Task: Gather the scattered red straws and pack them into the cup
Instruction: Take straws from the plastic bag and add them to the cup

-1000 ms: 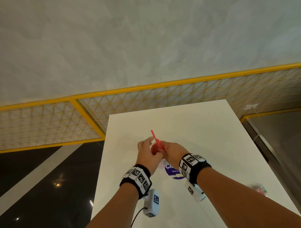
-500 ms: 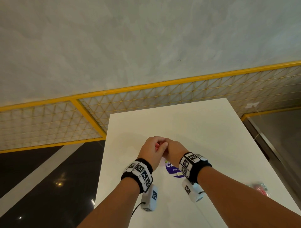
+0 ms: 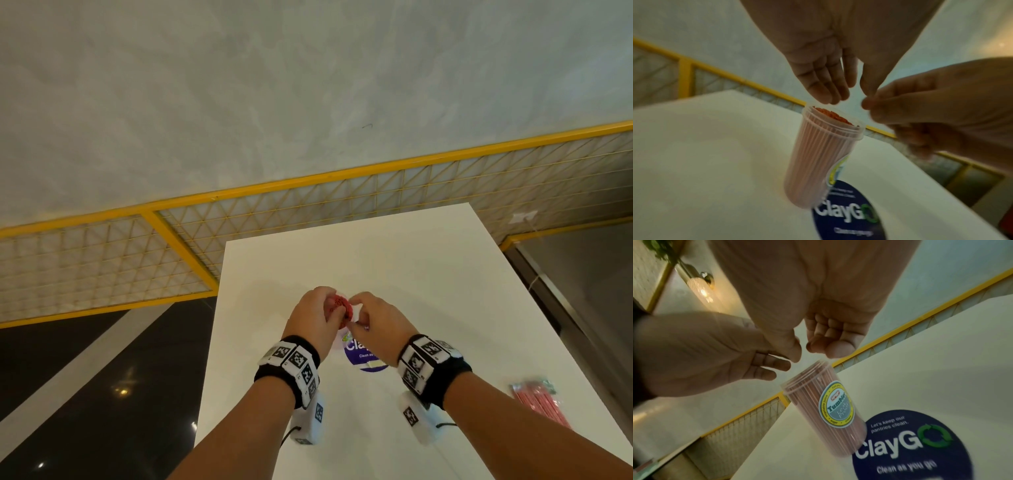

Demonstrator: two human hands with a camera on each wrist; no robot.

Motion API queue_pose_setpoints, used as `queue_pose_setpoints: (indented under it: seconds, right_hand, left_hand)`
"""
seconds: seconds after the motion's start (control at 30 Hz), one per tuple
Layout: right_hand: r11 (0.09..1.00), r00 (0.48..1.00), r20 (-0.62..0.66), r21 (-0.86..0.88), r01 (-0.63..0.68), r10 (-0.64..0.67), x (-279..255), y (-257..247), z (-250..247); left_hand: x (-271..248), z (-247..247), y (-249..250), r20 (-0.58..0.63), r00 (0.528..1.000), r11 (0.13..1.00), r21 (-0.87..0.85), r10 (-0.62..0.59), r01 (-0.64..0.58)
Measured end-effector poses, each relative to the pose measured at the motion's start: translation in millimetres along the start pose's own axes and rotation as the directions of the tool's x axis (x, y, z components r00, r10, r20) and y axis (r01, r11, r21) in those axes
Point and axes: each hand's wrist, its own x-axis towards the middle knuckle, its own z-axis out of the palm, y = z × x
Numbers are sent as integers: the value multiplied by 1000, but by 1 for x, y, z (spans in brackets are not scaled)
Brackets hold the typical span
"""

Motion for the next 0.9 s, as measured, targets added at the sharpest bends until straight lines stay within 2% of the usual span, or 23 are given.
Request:
queue_pose_setpoints:
  seconds: [0.07, 0.1, 0.17, 0.2, 0.3, 0.37, 0.43, 0.5, 0.57, 0.63, 0.77, 0.9]
  right_hand:
    - [1000, 1000, -18, -9, -19, 19, -22, 16, -1]
    - [999, 1000, -15, -23, -26, 26, -34, 26, -1]
    - [998, 999, 15, -61, -32, 33, -64, 45, 1]
    - [996, 998, 42, -78, -45, 48, -79, 54, 2]
    - [981, 981, 130, -148, -125, 145, -125, 79, 6]
    - [966, 968, 137, -185, -182, 209, -155, 93, 2]
    - [946, 960, 79, -206, -249, 270, -179, 109, -8]
    - [916, 940, -61, -214, -340, 334, -198, 131, -22]
    - [870, 877, -263, -189, -455, 402, -213, 154, -36]
    - [813, 781, -395, -128, -568, 483, -221, 169, -52]
    - [662, 635, -427, -106, -742, 643, -219, 187, -81]
    - [507, 532, -395, -175, -844, 749, -207, 200, -76]
  left_hand:
    - [-4, -2, 4, 1, 992, 976, 178, 125, -123]
    - [-7, 0, 5, 44, 979, 944, 259, 200, -205]
    - [-14, 12, 3, 224, 936, 844, 411, 272, -344]
    - [-18, 20, -1, 298, 921, 807, 461, 251, -369]
    - [-24, 38, -14, 359, 924, 802, 508, 133, -313]
    - [-22, 42, -17, 356, 927, 810, 506, 116, -296]
    - [-19, 43, -19, 360, 924, 836, 460, 130, -297]
    - [-23, 41, -18, 323, 925, 871, 374, 199, -318]
    - [-43, 33, -14, 251, 932, 900, 284, 263, -331]
    - [-75, 26, -14, 199, 937, 923, 204, 286, -325]
    - [-146, 22, -27, 205, 975, 992, 78, 84, -102]
    - [-205, 24, -55, 150, 988, 999, -26, -42, 47]
